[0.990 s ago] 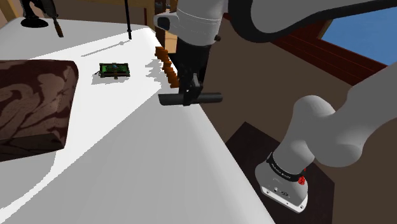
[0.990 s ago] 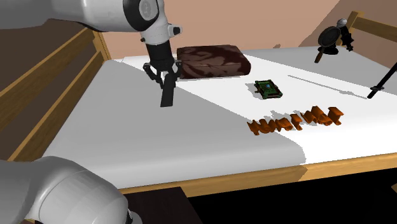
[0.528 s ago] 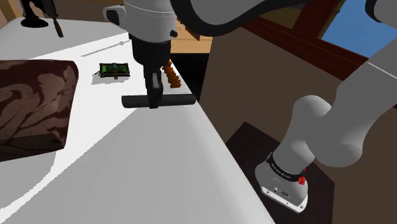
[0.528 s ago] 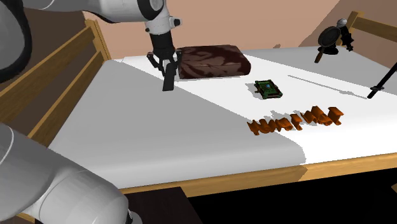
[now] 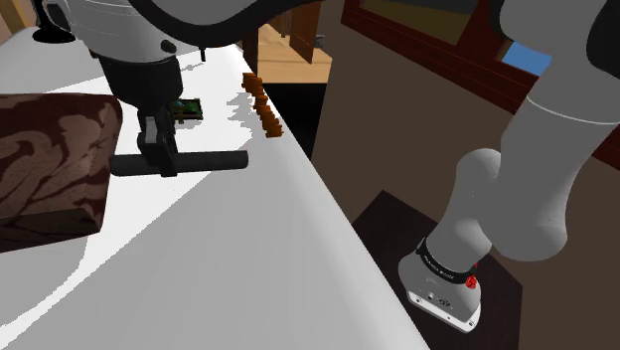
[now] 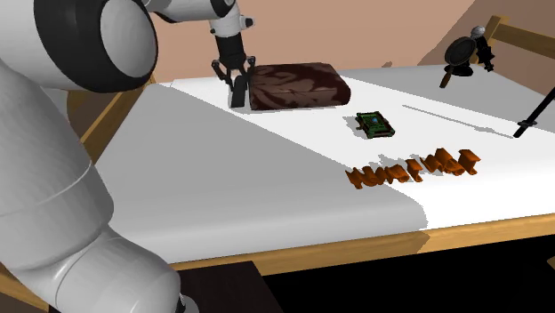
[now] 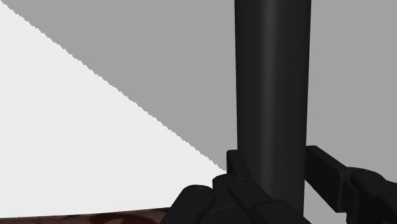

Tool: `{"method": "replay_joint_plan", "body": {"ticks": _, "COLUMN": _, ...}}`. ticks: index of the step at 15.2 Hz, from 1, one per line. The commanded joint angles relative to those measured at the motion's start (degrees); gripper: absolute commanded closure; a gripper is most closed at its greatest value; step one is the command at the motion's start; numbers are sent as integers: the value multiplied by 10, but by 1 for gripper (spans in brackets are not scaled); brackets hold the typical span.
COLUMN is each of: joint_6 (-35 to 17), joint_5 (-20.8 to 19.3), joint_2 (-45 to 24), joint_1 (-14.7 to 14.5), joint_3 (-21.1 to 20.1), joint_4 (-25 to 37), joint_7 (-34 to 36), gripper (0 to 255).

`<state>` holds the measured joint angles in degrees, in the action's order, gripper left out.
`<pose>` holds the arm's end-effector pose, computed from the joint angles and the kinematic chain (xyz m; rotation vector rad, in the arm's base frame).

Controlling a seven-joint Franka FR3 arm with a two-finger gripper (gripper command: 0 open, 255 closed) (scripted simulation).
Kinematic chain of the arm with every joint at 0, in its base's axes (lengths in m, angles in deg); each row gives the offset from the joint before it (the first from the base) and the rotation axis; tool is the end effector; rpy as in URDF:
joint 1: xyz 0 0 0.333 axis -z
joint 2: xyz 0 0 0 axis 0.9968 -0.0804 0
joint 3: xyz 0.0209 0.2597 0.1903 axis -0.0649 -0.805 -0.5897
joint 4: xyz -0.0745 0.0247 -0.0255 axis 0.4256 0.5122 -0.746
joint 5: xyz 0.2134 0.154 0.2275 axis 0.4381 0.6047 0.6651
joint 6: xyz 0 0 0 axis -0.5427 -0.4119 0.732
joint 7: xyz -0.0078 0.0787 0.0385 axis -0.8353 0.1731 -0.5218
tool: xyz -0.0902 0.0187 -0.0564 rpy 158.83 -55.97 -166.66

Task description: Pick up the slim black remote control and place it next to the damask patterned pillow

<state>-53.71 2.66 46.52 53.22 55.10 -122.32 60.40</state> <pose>0.4102 0.3829 0.5318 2.6823 1.5020 0.0742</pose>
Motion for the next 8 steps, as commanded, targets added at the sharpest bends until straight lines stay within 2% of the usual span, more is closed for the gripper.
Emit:
{"method": "replay_joint_plan", "body": {"ticks": 1, "joint_6": 22, "joint_5": -13, "joint_2": -56, "joint_1": -11, "joint_3": -5, "joint_4": 76, "joint_7": 15, "gripper": 255}}
{"method": "replay_joint_plan", "body": {"ticks": 6, "joint_6": 91, "joint_5": -42, "joint_2": -198, "joint_1": -46, "joint_3": -6, "joint_4": 281, "joint_7": 35, "gripper": 255}}
{"method": "replay_joint_plan", "body": {"ticks": 8, "joint_6": 74, "joint_5": -42, "joint_2": -195, "joint_1": -45, "joint_3": -5, "joint_4": 262, "joint_7": 36, "gripper": 255}}
